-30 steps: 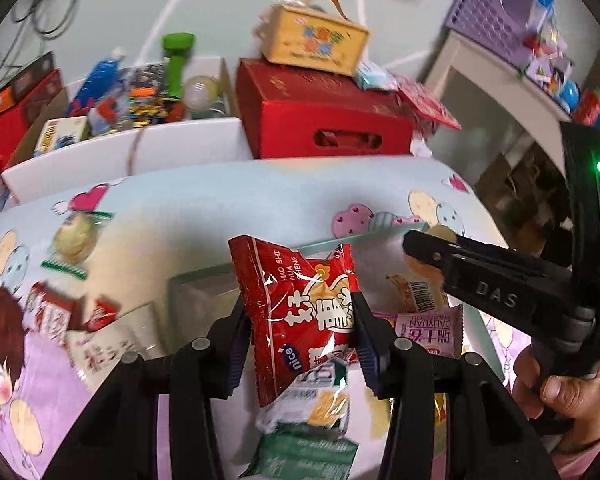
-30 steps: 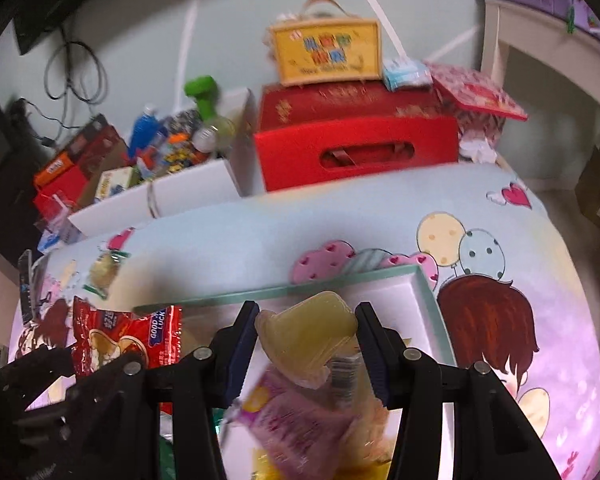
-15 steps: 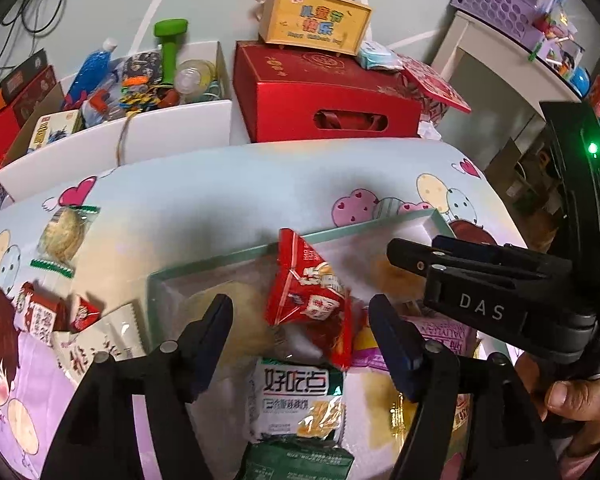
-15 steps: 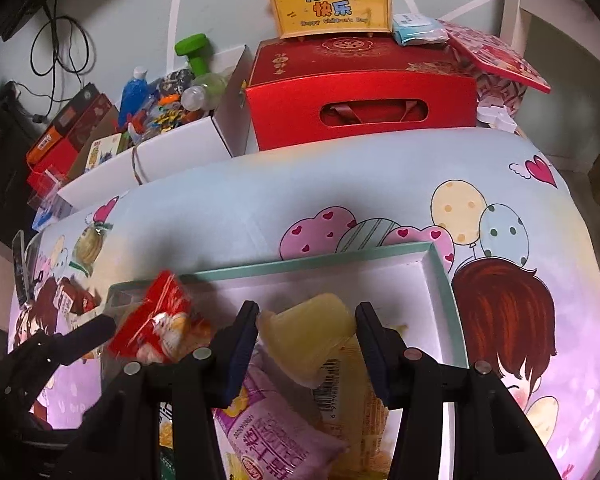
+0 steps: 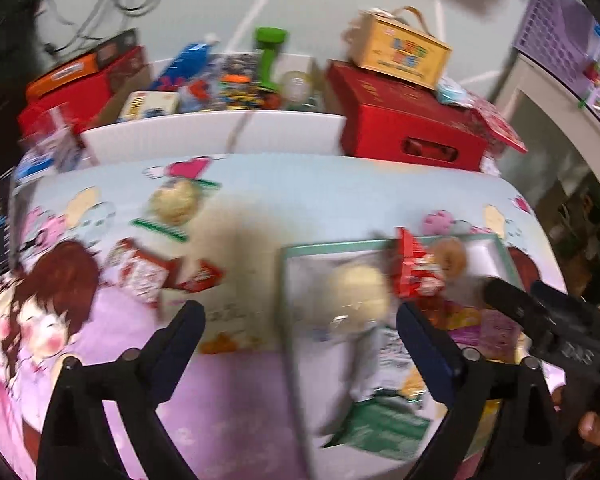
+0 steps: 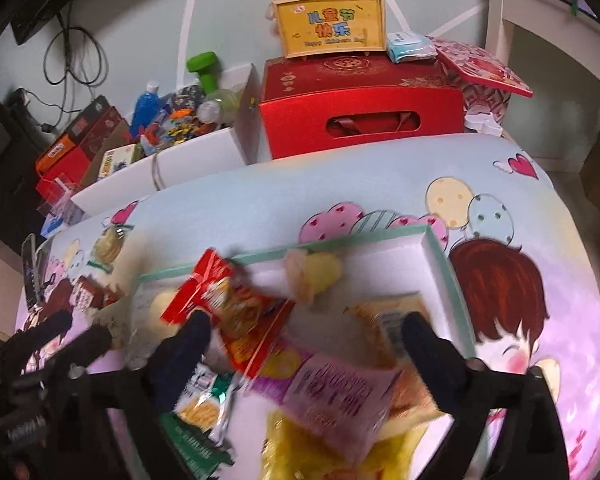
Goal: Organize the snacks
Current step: 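Carry both snacks over the tray and release them inside, then move both tools back toward the remaining snacks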
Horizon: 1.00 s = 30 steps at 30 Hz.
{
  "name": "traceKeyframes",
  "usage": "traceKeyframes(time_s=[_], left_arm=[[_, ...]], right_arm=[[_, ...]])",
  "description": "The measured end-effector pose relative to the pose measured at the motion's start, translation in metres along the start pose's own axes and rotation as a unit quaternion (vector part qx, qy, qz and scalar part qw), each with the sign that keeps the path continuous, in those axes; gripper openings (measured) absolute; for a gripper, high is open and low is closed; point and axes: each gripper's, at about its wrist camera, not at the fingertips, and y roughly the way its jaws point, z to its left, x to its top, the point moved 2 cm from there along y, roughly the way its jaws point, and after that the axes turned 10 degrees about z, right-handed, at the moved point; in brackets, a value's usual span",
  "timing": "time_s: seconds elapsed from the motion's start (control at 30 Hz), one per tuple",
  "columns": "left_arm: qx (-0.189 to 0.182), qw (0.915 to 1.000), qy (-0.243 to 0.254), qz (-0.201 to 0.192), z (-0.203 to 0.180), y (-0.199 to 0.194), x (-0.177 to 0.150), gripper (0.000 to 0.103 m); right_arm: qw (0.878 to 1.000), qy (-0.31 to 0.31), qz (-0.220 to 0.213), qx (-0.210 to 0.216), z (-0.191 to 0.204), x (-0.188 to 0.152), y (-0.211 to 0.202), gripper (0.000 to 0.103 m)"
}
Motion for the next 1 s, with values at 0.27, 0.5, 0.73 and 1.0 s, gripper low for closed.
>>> traceKeyframes(time_s=[0.27,0.5,0.73,1.0], left_arm=[[0.045,0.9988,-0.020,0.001,0.043,-0.005,-0.030,0.098],[0.053,0.9976,-0.043,0.006,0.076,-0.007,-0.043,0.098],[0.050,0.9949,-0.088,0.002,0.118,-0.008,-0.043,0.098],[0.034,0.9894,-0.141,0.000,0.163,-0.007,-0.042,0.098]], right_arm=[[0.999,0.018,-0.018,0.021,0.025,-0.035,-0.009,0.103],[1.000,0.005,-0.017,0.022,0.055,-0.052,-0.008,0.103],[1.000,-0.015,-0.008,0.016,0.086,-0.055,0.002,0.103],[0.998,-0.053,0.013,0.017,0.126,-0.056,0.022,0.103]])
